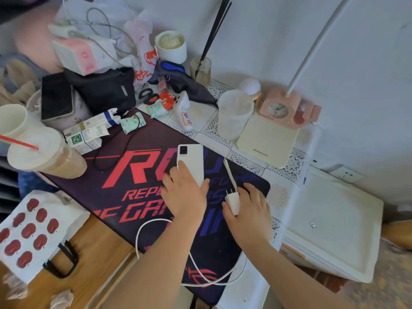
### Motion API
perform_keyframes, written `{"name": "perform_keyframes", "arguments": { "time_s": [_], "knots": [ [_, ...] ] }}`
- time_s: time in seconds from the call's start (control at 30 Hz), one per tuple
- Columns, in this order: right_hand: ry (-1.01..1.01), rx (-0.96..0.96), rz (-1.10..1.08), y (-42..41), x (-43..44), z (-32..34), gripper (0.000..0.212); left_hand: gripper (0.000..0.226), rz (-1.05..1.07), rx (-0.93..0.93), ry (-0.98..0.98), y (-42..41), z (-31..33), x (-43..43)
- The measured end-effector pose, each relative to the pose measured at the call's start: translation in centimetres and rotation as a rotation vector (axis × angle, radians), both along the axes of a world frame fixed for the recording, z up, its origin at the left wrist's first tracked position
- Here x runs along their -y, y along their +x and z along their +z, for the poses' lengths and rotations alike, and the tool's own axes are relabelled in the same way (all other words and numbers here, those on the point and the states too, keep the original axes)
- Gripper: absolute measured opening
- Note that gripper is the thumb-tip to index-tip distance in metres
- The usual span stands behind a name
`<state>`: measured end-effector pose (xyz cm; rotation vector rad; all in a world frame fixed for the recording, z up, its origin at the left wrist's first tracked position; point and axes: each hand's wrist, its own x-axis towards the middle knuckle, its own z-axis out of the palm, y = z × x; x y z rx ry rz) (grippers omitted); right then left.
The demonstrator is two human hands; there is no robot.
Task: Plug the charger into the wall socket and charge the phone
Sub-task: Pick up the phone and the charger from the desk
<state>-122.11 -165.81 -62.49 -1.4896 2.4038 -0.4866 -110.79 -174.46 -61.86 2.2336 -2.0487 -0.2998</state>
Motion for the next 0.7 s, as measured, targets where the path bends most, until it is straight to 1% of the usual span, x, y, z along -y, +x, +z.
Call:
{"name": "perform_keyframes", "arguments": {
  "time_s": [0.1,0.23,0.3,0.4,0.47,0.57,0.63,0.7],
  "knots": [
    [-0.014,0.044,-0.021,0.2,0.0,0.1,0.045,0.077,0.015,-0.001,-0.002,-0.4,0.0,-0.3],
    [-0.061,0.167,-0.08,0.3,0.0,0.4,0.043,0.078,0.054,-0.021,0.049,-0.8,0.2,-0.2],
    [-0.08,0.232,-0.108,0.0,0.0,0.7,0.044,0.081,0.093,-0.085,0.087,-0.7,0.5,0.0],
    [-0.09,0.274,-0.113,-0.7,-0.2,1.2,0.043,0.082,0.165,-0.215,0.105,-0.6,1.1,0.2],
    [-0.091,0.294,-0.137,-1.3,-0.4,1.6,0.043,0.073,0.208,-0.331,0.084,-0.9,1.6,0.1],
    [-0.045,0.3,-0.181,-2.4,-0.7,2.4,0.044,0.047,0.194,-0.572,-0.006,-1.4,2.4,-0.7],
    [-0.034,0.303,-0.212,-3.4,-0.9,3.0,0.043,0.036,0.194,-0.833,0.033,-1.6,3.0,-1.8],
    [-0.051,0.31,-0.243,-4.5,-1.3,3.6,0.044,0.03,0.182,-1.095,0.132,-1.9,3.5,-2.7]
  ]
}}
